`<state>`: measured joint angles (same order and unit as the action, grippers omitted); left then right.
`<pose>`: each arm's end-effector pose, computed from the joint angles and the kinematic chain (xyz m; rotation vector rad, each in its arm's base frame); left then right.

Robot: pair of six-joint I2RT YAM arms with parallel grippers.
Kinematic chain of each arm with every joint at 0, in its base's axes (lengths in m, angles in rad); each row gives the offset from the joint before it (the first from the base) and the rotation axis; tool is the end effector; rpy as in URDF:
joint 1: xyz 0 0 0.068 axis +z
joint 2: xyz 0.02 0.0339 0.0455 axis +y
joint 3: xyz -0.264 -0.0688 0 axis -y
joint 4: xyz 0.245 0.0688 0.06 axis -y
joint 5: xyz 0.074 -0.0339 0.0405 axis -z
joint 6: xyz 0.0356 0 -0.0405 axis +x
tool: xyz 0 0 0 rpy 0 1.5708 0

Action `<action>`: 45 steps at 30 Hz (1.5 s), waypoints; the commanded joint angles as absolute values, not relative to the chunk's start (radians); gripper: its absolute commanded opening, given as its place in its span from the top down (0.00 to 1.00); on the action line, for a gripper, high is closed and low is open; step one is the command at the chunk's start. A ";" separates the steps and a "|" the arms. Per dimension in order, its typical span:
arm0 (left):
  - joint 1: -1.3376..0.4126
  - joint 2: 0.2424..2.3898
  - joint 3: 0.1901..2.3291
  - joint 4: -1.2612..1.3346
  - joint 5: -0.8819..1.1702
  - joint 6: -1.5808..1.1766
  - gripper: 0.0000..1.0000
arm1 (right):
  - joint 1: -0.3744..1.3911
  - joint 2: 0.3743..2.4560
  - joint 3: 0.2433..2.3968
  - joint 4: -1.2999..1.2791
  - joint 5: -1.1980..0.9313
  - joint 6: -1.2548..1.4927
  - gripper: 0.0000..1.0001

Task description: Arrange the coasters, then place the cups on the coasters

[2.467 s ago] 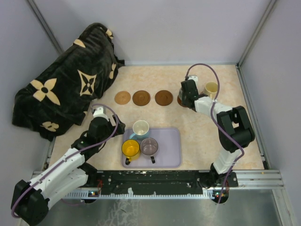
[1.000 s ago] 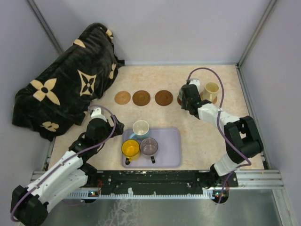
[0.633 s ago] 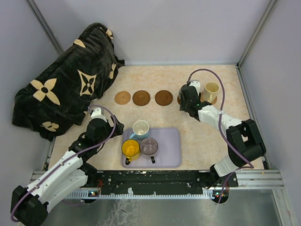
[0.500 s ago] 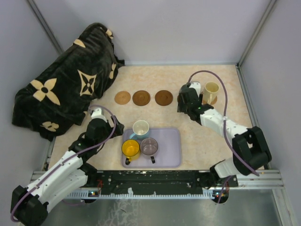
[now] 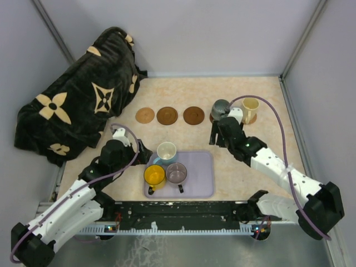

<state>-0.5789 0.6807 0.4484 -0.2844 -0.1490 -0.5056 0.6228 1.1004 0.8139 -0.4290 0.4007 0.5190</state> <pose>0.1385 -0.0842 0.2277 -0.0143 2.1208 -0.5009 0.1973 0.1246 0.2671 0.0898 2.2227 0.1671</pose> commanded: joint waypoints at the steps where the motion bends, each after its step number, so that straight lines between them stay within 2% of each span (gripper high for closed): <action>1: -0.598 0.693 0.464 -0.231 -0.034 -0.452 0.00 | 0.643 1.010 0.801 -0.502 0.395 0.584 0.30; 6: -0.624 0.770 0.499 -0.202 0.006 -0.398 0.06 | 0.645 0.930 0.795 -0.534 0.386 0.609 0.32; 11: -0.669 0.817 0.513 -0.198 -0.014 -0.371 0.07 | 0.661 0.896 0.802 -0.553 0.358 0.613 0.41; 15: -0.687 0.824 0.509 -0.195 -0.031 -0.373 0.08 | 0.714 0.908 0.808 -0.575 0.386 0.631 0.42; 19: -0.693 0.834 0.505 -0.196 -0.041 -0.363 0.13 | 0.756 0.927 0.808 -0.578 0.389 0.657 0.43; 23: -0.695 0.853 0.506 -0.193 -0.034 -0.366 0.16 | 0.861 0.947 0.822 -0.586 0.404 0.678 0.46; 30: -0.696 0.842 0.487 -0.158 -0.026 -0.385 0.09 | 1.141 1.061 0.884 -0.668 0.512 0.728 0.41; 35: -0.698 0.821 0.492 -0.169 -0.016 -0.387 0.06 | 1.287 1.145 0.906 -0.682 0.515 0.791 0.37; 45: -0.698 0.738 0.489 -0.225 -0.089 -0.423 0.03 | 1.447 1.266 0.969 -0.653 0.510 0.862 0.30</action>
<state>-0.6918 0.7658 0.4801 -0.1997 -0.0463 -0.3962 1.4055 1.2297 0.9035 -0.6815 0.4759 0.8150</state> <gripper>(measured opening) 0.963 0.692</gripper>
